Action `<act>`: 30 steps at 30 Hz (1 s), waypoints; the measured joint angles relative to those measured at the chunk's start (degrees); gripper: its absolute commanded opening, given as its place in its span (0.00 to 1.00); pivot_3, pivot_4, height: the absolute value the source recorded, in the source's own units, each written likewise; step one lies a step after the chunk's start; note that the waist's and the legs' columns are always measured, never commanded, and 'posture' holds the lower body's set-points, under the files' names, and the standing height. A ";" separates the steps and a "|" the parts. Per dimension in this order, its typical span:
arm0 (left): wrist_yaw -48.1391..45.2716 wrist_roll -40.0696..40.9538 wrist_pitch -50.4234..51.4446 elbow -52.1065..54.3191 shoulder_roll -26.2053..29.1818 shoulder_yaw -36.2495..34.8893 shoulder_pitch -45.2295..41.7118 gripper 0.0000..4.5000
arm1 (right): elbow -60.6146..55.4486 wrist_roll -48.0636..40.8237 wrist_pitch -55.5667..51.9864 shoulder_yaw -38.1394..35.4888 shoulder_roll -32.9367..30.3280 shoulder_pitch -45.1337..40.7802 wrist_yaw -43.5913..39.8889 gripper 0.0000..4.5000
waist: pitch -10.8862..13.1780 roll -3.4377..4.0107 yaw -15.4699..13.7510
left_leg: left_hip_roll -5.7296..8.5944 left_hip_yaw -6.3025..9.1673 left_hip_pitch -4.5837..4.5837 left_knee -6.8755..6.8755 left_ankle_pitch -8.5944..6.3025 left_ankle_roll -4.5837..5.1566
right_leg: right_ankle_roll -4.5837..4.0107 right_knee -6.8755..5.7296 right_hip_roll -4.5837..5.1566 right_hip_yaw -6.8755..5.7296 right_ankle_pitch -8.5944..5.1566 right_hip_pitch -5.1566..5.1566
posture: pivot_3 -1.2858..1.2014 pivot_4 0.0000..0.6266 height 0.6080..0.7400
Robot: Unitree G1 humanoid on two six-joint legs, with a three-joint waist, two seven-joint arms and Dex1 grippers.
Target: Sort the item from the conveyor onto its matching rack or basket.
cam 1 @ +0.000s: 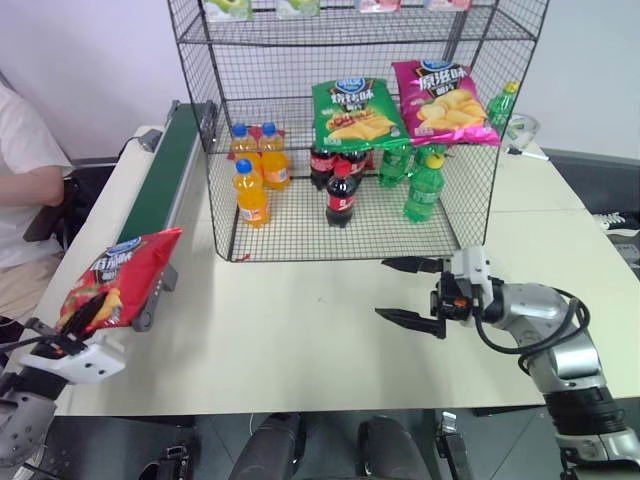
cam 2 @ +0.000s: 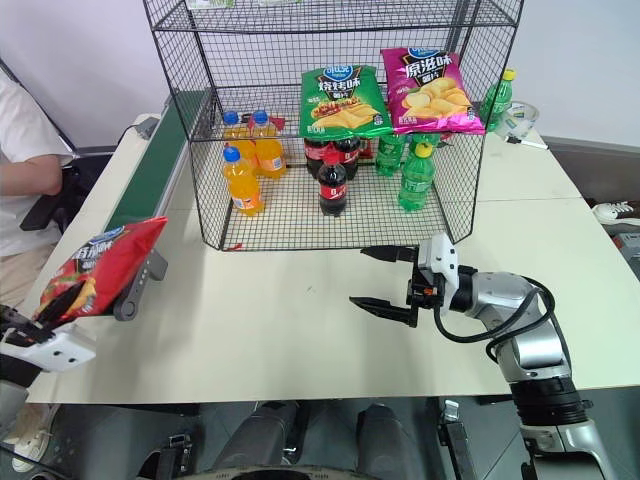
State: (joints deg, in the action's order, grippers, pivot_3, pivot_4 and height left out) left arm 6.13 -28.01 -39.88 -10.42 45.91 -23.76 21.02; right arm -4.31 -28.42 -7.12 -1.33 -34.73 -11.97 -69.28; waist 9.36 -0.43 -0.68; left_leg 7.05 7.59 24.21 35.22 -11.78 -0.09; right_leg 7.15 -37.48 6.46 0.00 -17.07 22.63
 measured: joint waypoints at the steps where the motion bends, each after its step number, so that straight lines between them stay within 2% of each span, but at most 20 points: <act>1: -0.07 0.03 0.92 2.00 -0.02 -0.68 -0.14 0.01 | 0.00 -0.04 0.12 -0.43 0.41 0.11 0.66 1.00 | 0.00 -0.01 -0.03 | 0.00 0.00 0.00 0.00 0.00 0.00 | 0.00 0.00 0.00 0.00 0.00 0.00 | 0.52 0.24 1.00; 9: -4.64 2.34 4.10 16.57 -0.04 -2.64 -2.02 0.01 | -0.35 -1.08 1.73 -3.13 4.57 0.09 6.73 1.00 | -0.01 0.00 0.15 | 0.00 -0.01 -0.03 -0.01 0.02 -0.02 | -0.01 -0.03 -0.02 0.02 0.00 -0.02 | 0.52 0.24 1.00; 12: -6.71 2.34 5.96 20.93 -0.05 -2.58 -4.83 0.01 | -0.80 -0.33 3.77 -5.10 8.15 -0.72 13.49 1.00 | -0.01 0.00 0.08 | 0.00 0.00 -0.05 -0.01 0.03 -0.04 | -0.01 -0.10 -0.03 0.01 0.00 -0.01 | 0.52 0.24 1.00; 17: -9.88 2.26 10.19 27.69 -1.08 -0.47 -11.48 0.01 | -1.96 6.29 9.66 -6.55 13.40 -1.50 25.74 1.00 | -0.02 0.02 0.03 | 0.04 -0.03 -0.09 0.00 0.06 -0.08 | 0.00 -0.14 -0.04 0.00 0.01 0.00 | 0.52 0.24 1.00; 26: -12.17 -1.93 18.01 28.02 -3.38 7.49 -28.10 0.01 | -8.99 14.33 10.55 -4.71 16.49 3.17 38.07 1.00 | -0.02 0.04 0.18 | 0.02 -0.04 -0.13 -0.02 0.16 -0.22 | 0.00 -0.47 -0.27 0.11 0.00 0.03 | 0.52 0.24 1.00; 30: -11.20 -4.61 19.37 24.66 -5.26 12.01 -35.34 0.01 | -10.51 14.72 10.80 -3.61 17.32 3.06 39.72 1.00 | -0.02 0.03 0.15 | 0.00 -0.02 -0.14 -0.01 0.19 -0.26 | 0.00 -0.49 -0.33 0.13 0.00 0.00 | 0.52 0.24 1.00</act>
State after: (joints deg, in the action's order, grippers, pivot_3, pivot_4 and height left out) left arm -5.07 -32.62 -20.51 14.25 40.65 -11.74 -14.32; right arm -14.82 -13.69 3.68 -4.94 -17.40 -8.91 -29.56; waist 9.35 -0.40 -0.54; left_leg 7.05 7.58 24.07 35.22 -11.60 -0.35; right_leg 7.14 -37.97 6.12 0.13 -17.07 22.63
